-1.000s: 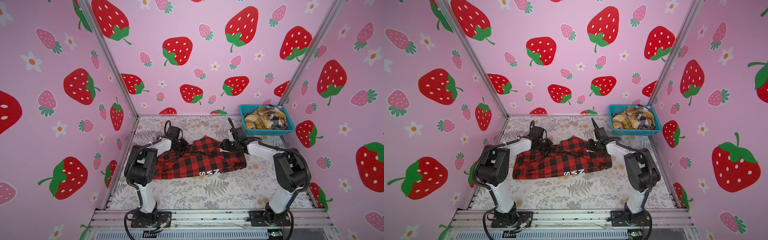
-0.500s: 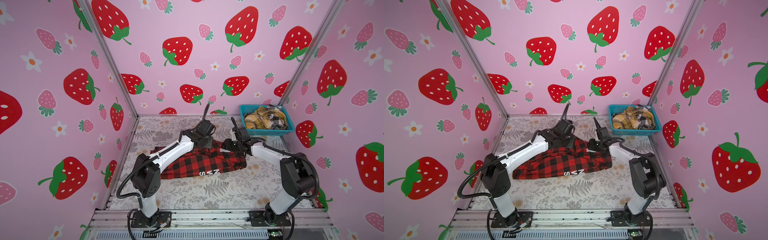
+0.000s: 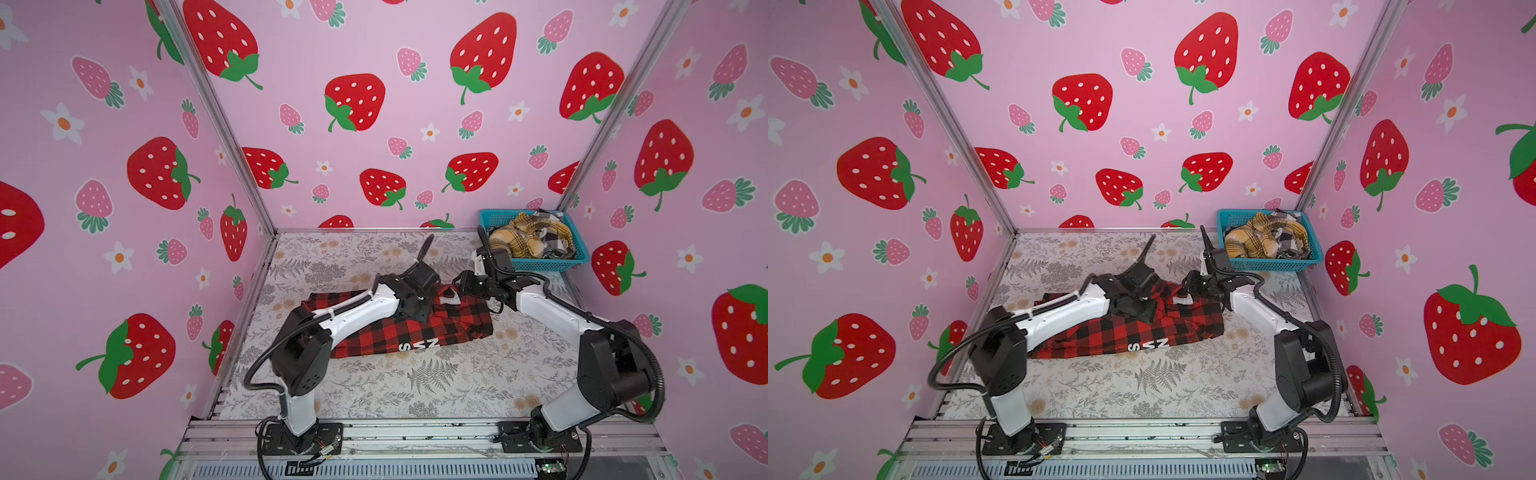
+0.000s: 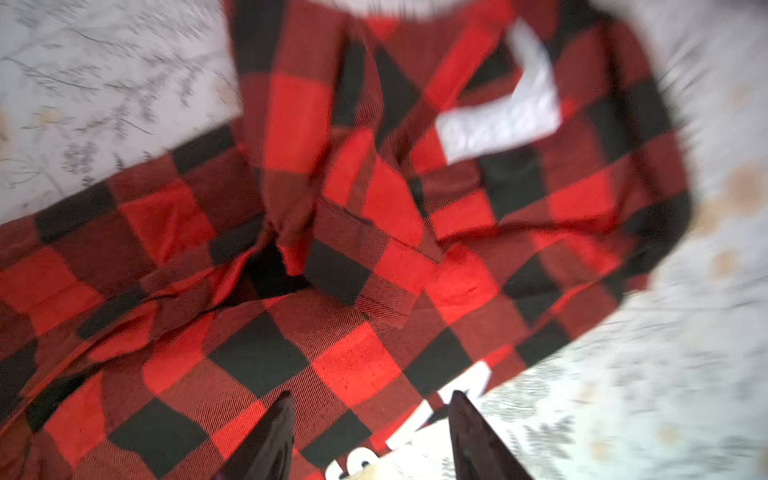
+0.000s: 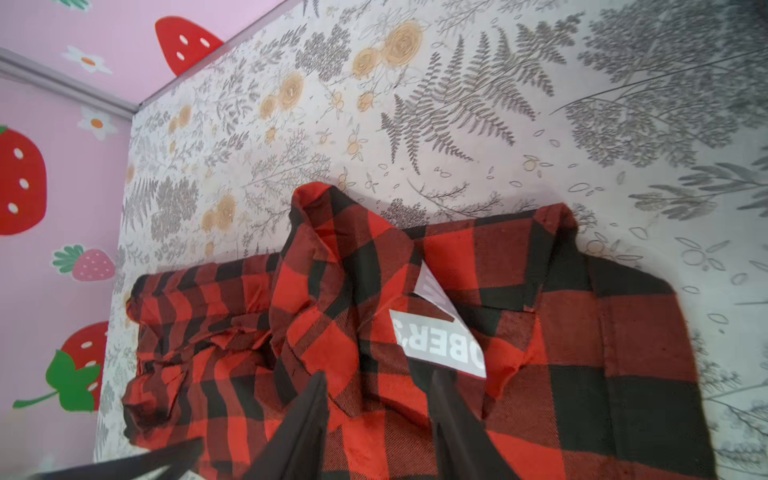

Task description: Fold and stack the long sleeve shirts

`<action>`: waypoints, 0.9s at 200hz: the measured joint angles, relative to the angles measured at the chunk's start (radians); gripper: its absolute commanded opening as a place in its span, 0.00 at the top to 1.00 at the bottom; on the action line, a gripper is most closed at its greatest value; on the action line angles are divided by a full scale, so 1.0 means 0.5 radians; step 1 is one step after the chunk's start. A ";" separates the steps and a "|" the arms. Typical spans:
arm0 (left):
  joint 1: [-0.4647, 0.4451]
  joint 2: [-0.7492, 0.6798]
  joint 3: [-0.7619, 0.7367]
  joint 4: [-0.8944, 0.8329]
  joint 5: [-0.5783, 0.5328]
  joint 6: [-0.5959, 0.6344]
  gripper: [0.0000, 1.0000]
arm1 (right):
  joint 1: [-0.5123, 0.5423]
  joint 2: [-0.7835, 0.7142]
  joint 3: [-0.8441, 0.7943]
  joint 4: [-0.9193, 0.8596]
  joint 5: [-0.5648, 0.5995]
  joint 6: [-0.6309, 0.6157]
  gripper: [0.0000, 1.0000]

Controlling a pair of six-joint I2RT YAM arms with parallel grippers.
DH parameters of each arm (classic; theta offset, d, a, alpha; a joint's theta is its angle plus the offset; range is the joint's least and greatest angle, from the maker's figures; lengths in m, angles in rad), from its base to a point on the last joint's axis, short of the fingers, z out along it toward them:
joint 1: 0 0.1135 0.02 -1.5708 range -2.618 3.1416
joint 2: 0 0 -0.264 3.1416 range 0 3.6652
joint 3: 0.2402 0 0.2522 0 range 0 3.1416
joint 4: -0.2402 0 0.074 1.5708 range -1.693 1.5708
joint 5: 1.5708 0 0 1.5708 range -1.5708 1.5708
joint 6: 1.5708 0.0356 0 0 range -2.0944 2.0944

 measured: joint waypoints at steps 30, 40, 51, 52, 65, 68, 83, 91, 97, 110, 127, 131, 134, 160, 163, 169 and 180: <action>0.500 -0.319 -0.329 0.429 0.469 -0.514 0.45 | 0.199 0.217 0.235 -0.048 0.006 -0.079 0.51; 0.593 -0.259 -0.412 0.599 0.613 -0.668 0.45 | 0.267 0.272 0.284 -0.069 0.029 -0.107 0.49; 0.620 -0.143 -0.518 0.769 0.741 -0.826 0.45 | 0.341 0.334 0.332 -0.117 0.084 -0.129 0.43; 0.620 -0.136 -0.526 0.780 0.750 -0.835 0.45 | 0.351 0.341 0.339 -0.127 0.089 -0.141 0.43; 0.603 -0.025 -0.650 0.897 0.858 -0.988 0.45 | 0.434 0.419 0.406 -0.207 0.185 -0.193 0.40; 0.598 -0.008 -0.678 0.918 0.877 -1.021 0.45 | 0.454 0.439 0.422 -0.225 0.210 -0.209 0.39; 0.578 0.029 -0.763 0.990 0.954 -1.157 0.46 | 0.536 0.510 0.452 -0.303 0.338 -0.264 0.36; 0.570 0.027 -0.776 1.026 0.982 -1.206 0.46 | 0.568 0.539 0.456 -0.343 0.387 -0.284 0.36; 0.566 0.021 -0.776 1.059 0.999 -1.235 0.46 | 0.588 0.562 0.457 -0.368 0.416 -0.301 0.36; 0.560 0.005 -0.776 1.153 1.027 -1.293 0.47 | 0.609 0.601 0.458 -0.409 0.458 -0.327 0.38; 0.550 -0.007 -0.802 1.320 1.061 -1.382 0.49 | 0.607 0.622 0.449 -0.431 0.481 -0.336 0.46; 0.547 -0.008 -0.813 1.357 1.065 -1.404 0.49 | 0.607 0.622 0.444 -0.427 0.481 -0.343 0.48; 0.546 -0.008 -0.820 1.376 1.066 -1.411 0.49 | 0.607 0.622 0.441 -0.426 0.482 -0.331 0.52; 0.507 -0.007 -0.858 1.475 1.078 -1.483 0.50 | 0.582 0.622 0.428 -0.413 0.472 -0.320 0.81; 0.502 -0.006 -0.857 1.484 1.078 -1.485 0.50 | 0.581 0.622 0.426 -0.411 0.472 -0.323 0.83; 0.493 -0.006 -0.857 1.506 1.078 -1.491 0.50 | 0.574 0.621 0.419 -0.396 0.467 -0.317 0.85; 0.478 -0.005 -0.857 1.550 1.079 -1.505 0.50 | 0.556 0.614 0.394 -0.365 0.447 -0.302 0.87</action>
